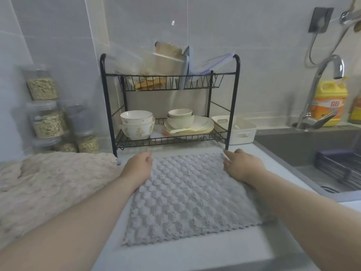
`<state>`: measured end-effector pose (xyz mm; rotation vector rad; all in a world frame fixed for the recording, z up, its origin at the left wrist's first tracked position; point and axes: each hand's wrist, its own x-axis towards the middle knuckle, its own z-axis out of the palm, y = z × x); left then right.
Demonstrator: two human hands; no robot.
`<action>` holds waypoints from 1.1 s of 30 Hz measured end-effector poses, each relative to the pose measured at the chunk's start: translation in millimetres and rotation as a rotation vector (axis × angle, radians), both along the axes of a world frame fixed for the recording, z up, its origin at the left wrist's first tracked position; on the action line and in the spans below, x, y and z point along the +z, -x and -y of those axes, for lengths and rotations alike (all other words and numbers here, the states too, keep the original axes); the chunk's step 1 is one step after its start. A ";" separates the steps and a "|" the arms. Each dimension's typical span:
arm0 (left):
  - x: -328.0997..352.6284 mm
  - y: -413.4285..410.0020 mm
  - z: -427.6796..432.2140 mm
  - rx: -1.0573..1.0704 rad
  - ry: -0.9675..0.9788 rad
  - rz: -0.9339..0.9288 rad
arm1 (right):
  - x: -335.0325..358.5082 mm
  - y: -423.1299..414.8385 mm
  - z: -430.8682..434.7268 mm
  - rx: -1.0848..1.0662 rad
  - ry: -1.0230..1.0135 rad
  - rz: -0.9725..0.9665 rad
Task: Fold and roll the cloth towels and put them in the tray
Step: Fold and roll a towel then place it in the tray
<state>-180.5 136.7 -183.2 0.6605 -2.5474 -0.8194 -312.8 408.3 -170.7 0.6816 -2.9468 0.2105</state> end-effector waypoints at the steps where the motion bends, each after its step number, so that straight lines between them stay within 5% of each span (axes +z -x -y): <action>1: -0.1 6.7 3.2 0.005 0.035 0.061 | -1.1 4.8 1.6 0.009 -0.031 0.001; 6: -2.4 21.0 9.2 0.002 0.196 0.158 | 2.9 16.2 2.9 0.027 -0.102 0.076; 11: -3.4 17.6 9.0 0.013 0.023 0.053 | 14.4 24.0 -0.6 0.046 0.305 0.447; 15: 1.0 13.0 6.0 0.034 -0.132 -0.102 | 8.8 18.5 5.6 -0.033 0.233 0.281; 21: 10.6 4.1 2.0 0.042 -0.135 -0.129 | 10.6 -2.7 -15.3 -0.111 0.718 0.149; 33: 80.8 -31.8 -43.0 -0.283 0.268 -0.181 | 33.2 -45.0 31.9 0.339 -0.054 0.128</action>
